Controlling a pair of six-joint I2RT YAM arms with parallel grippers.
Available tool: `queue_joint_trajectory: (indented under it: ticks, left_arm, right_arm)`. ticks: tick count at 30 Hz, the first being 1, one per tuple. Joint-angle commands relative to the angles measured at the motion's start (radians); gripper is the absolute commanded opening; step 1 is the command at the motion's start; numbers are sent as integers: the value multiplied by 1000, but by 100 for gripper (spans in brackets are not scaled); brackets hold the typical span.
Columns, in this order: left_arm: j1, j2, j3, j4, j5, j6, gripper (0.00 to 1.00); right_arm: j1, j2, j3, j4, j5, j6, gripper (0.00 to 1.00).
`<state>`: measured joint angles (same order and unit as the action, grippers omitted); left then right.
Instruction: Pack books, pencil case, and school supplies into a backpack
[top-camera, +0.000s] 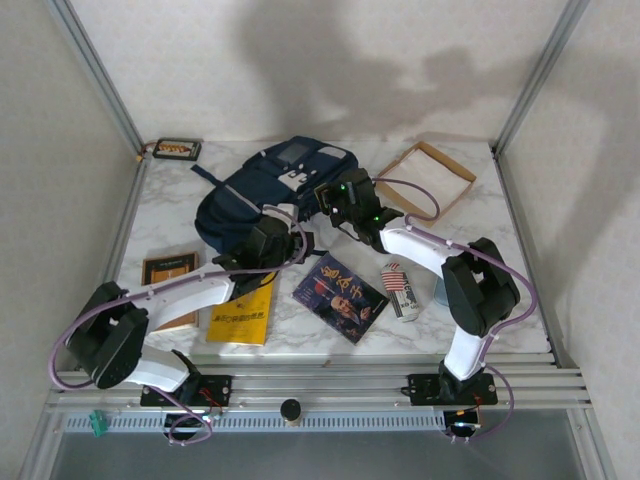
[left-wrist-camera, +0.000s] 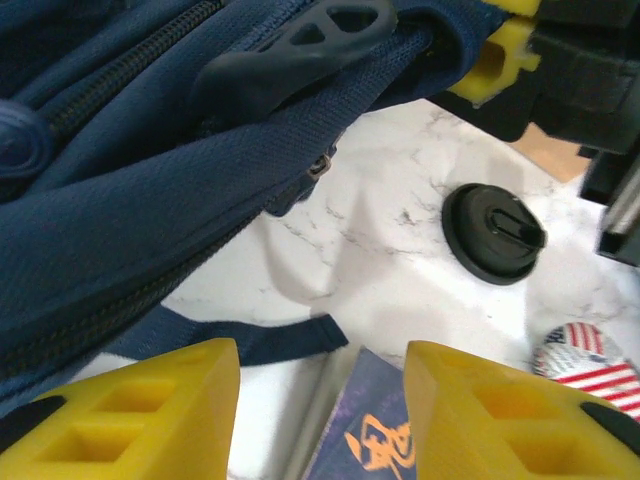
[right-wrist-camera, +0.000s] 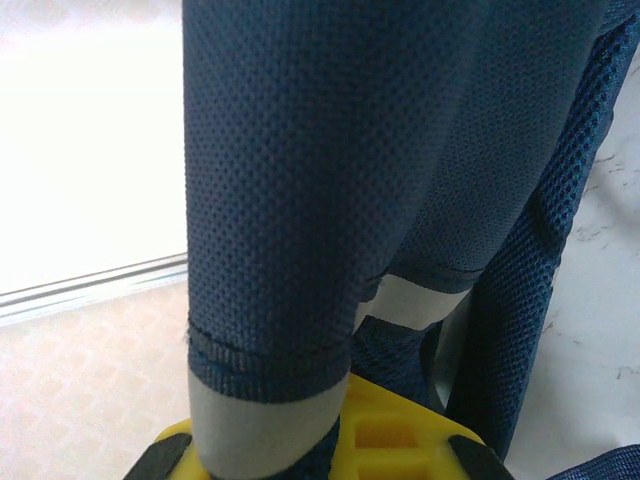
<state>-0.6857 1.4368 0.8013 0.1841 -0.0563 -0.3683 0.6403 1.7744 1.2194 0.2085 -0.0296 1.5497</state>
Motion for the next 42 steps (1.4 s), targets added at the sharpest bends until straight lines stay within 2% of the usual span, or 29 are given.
queue_joint_trajectory:
  ticks: [1,6,13,26,32,35,39,42]
  left_arm:
    - [-6,35,14,112,-101,108,45]
    - [-6,56,-50,309,-128,189,41]
    - [-6,113,-48,374,-96,247,32]
    - [19,82,-117,436,-119,219,0]
    - [57,36,-164,433,-34,209,0]
    - [63,24,-175,429,42,211,0]
    - [56,49,-152,431,90,202,8]
    - [55,74,-133,457,82,190,14]
  right_arm:
    - [18,-66,33,98,-42,35,0]
    - [17,-67,11,127,-40,33,0]
    - [16,-62,-19,169,-37,30,0]
    - [13,-50,-20,195,-22,19,0]
    - [13,-63,-17,202,-15,6,0]
    - [13,-71,-20,204,-13,4,0]
    - [19,-76,-20,207,-15,9,0]
    - [22,-77,-19,209,-21,15,0]
